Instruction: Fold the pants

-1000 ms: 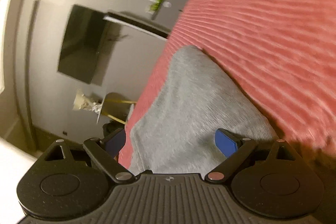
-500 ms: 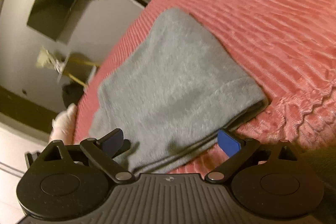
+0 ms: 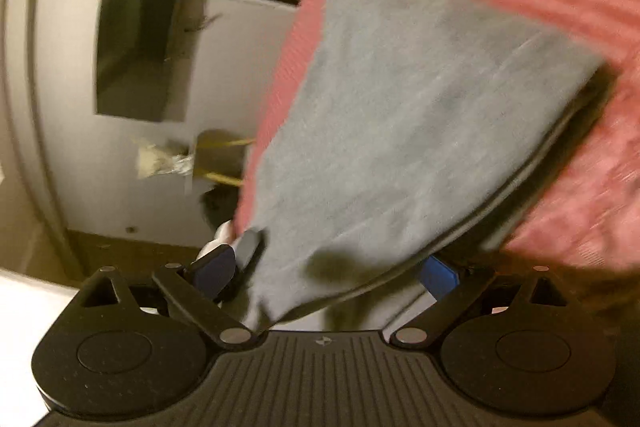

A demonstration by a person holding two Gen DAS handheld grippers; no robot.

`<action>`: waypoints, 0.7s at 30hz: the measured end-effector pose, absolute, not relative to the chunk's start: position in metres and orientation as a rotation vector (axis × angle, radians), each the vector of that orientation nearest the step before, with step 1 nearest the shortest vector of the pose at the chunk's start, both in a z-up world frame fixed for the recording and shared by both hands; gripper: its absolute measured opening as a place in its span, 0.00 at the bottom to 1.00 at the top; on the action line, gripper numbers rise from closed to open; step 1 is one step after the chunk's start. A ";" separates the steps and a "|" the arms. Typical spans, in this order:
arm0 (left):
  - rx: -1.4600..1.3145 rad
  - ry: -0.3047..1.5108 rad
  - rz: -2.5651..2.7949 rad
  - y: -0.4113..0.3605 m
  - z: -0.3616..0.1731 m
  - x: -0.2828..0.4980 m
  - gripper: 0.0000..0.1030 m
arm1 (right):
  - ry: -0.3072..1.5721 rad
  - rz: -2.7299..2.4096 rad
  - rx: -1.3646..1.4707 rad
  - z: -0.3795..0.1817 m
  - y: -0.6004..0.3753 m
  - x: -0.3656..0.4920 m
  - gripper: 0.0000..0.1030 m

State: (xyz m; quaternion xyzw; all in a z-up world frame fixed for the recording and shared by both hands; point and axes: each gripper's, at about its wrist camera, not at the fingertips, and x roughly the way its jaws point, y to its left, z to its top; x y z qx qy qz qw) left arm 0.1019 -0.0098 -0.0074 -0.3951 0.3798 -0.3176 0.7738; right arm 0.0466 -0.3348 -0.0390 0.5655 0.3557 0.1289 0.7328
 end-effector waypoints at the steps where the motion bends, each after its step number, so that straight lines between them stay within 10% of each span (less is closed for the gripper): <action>1: -0.870 0.805 -0.698 -0.008 -0.006 0.101 0.14 | 0.771 0.273 1.210 -0.036 -0.331 0.047 0.94; 5: -0.891 0.763 -0.684 0.005 -0.003 0.101 0.13 | 0.678 0.101 1.136 -0.031 -0.343 0.051 0.87; 9: -0.889 0.804 -0.650 0.010 -0.007 0.104 0.13 | 0.602 -0.281 1.271 -0.045 -0.389 0.032 0.39; 14: -0.789 0.817 -0.629 0.003 0.001 0.098 0.13 | 0.615 -0.327 1.281 -0.047 -0.390 0.034 0.38; 17: -0.764 0.809 -0.623 0.008 0.005 0.094 0.13 | 0.616 -0.307 1.149 -0.030 -0.385 0.042 0.11; 21: -0.617 0.962 -0.563 -0.003 -0.003 0.098 0.14 | 0.678 -0.304 1.001 -0.018 -0.389 0.044 0.11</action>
